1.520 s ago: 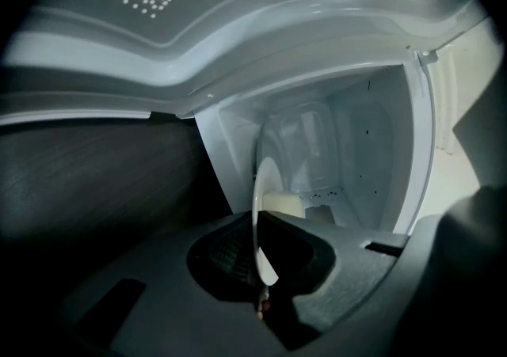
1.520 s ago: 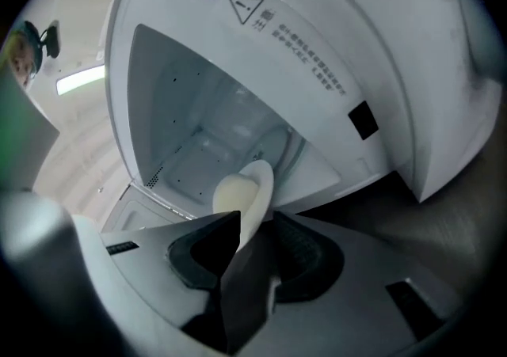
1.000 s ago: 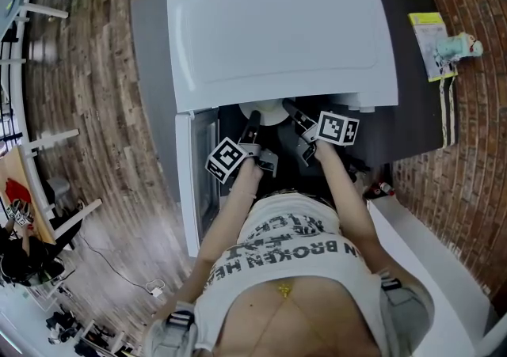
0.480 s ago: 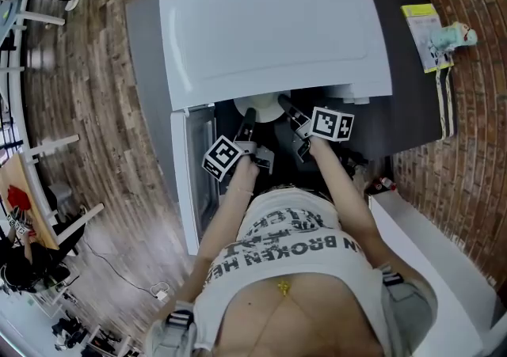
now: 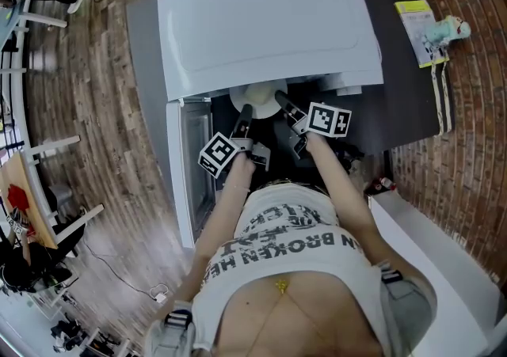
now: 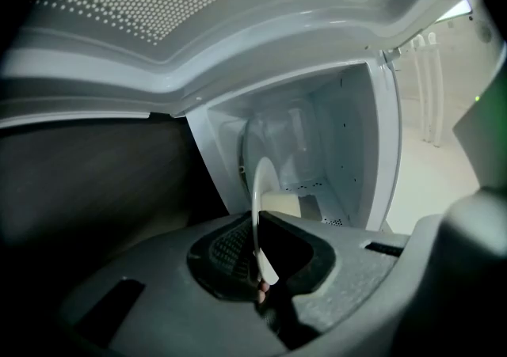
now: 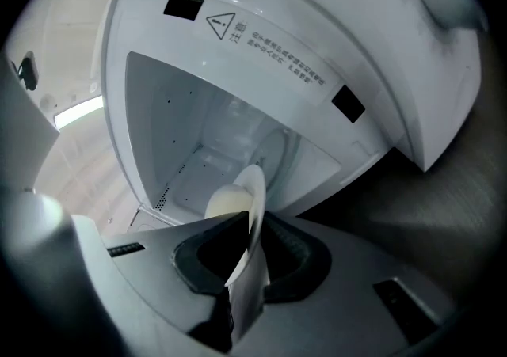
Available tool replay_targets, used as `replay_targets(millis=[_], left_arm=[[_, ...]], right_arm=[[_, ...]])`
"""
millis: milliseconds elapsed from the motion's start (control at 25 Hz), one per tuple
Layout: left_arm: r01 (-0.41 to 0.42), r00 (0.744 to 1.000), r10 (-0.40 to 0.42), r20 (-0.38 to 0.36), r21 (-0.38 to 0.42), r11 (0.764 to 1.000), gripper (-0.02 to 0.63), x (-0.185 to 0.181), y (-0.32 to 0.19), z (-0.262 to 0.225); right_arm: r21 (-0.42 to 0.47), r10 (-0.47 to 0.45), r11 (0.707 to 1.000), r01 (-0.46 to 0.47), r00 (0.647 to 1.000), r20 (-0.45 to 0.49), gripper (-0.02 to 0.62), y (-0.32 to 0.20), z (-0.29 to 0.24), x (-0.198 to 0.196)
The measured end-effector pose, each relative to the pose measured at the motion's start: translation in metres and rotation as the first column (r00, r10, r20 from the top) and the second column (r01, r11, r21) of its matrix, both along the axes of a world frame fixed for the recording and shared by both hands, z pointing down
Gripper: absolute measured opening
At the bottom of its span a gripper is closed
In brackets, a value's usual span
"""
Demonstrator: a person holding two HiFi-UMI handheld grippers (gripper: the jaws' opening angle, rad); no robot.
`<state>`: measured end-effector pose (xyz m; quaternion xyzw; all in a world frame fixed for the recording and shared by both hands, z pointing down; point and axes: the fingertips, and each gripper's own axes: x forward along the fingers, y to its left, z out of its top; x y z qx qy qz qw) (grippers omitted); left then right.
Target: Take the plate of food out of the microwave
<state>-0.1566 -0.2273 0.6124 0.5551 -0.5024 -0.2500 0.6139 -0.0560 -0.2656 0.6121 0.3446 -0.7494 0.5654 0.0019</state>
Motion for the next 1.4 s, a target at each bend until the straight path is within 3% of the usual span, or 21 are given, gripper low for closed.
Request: replay_targets(millis=[920, 1400], left_arm=[[0.02, 1.0, -0.021, 0.006, 0.037, 0.999, 0.018, 0.021, 0.038, -0.022], [0.074, 0.997, -0.076, 0.02, 0.053, 0.996, 0.018, 0.045, 0.053, -0.028]], right_arm=[[0.021, -0.035, 0.999, 0.036, 0.999, -0.013, 0.051, 0.036, -0.023, 0.019], [0.042, -0.097, 0.994, 0.098, 0.995, -0.012, 0.051, 0.045, -0.028, 0.041]])
